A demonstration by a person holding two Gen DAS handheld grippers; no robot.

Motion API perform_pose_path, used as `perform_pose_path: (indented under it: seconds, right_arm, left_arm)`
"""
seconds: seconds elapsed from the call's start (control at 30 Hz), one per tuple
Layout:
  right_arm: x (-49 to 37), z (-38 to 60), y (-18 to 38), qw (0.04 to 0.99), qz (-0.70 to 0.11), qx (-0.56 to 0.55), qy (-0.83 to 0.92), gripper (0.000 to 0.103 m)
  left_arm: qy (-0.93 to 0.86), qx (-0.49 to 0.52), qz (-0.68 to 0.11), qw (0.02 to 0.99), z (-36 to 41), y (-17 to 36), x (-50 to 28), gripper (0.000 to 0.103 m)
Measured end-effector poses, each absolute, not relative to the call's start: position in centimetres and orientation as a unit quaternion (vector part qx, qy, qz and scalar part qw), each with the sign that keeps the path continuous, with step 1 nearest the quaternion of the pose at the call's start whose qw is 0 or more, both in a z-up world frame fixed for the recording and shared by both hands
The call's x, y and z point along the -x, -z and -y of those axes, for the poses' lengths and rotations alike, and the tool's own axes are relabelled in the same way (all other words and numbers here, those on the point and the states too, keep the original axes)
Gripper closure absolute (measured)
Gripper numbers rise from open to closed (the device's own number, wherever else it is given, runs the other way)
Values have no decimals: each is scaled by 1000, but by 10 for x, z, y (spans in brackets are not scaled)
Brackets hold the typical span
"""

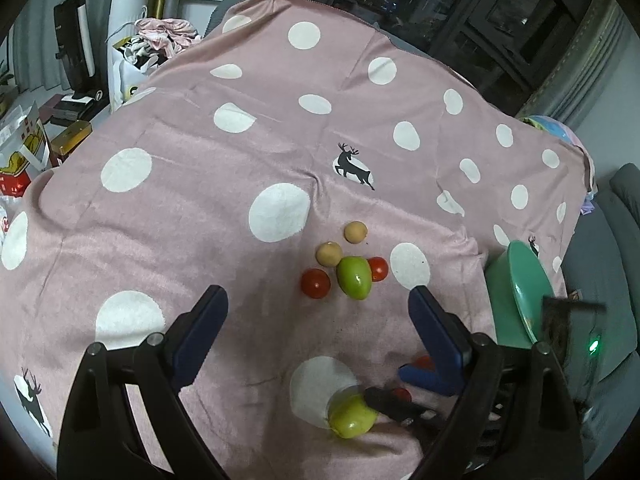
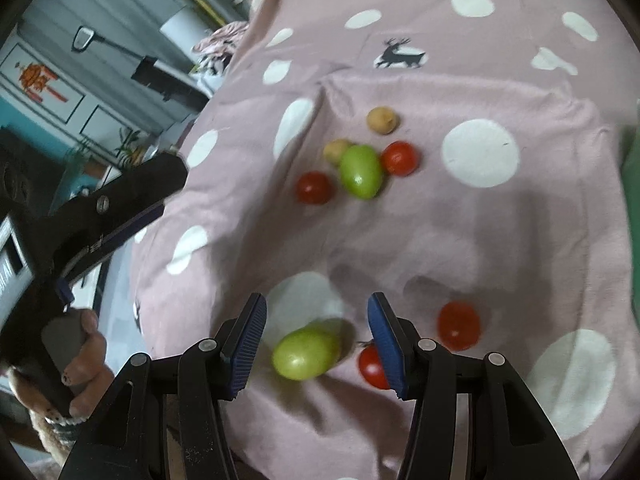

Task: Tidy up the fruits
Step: 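Move the right tool to the large green fruit by the tomatoes, then close the right tool around the large green fruit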

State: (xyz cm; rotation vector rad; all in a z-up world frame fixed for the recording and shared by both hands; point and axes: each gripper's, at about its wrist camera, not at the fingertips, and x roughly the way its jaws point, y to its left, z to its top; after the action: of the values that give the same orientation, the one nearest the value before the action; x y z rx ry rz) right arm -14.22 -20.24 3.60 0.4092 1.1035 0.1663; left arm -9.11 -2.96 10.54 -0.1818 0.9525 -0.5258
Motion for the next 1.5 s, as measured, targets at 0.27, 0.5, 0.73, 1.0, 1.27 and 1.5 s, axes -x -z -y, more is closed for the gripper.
perform_pose_path:
  seconds: [0.27,0.5,0.73,1.0,1.27,1.5]
  right_arm:
    - [140,173,-21,815,-560,-125,-87,50]
    - [144,163,-17,813,-566,-97,-90,50]
    - [146,144,-13,819,-564,-47,-91,55]
    - [137,179,-15,831,-544,-109,-38,55]
    - [132,219,-12,829,-530,-181,11,55]
    - [135,232,-13,822,-530,-209,5,55]
  left_arm:
    - [249,78,-455,851,31,-105,92,11]
    - [248,87,-459,849,27,-104,90,11]
    - [248,88,-462,847,27,-104,90,11]
    - [251,94,-463,845,27,-103,89,12]
    - [260,73,-469,841,41,-95,93,13]
    - [259,64,-479,836,49,-86,92,14]
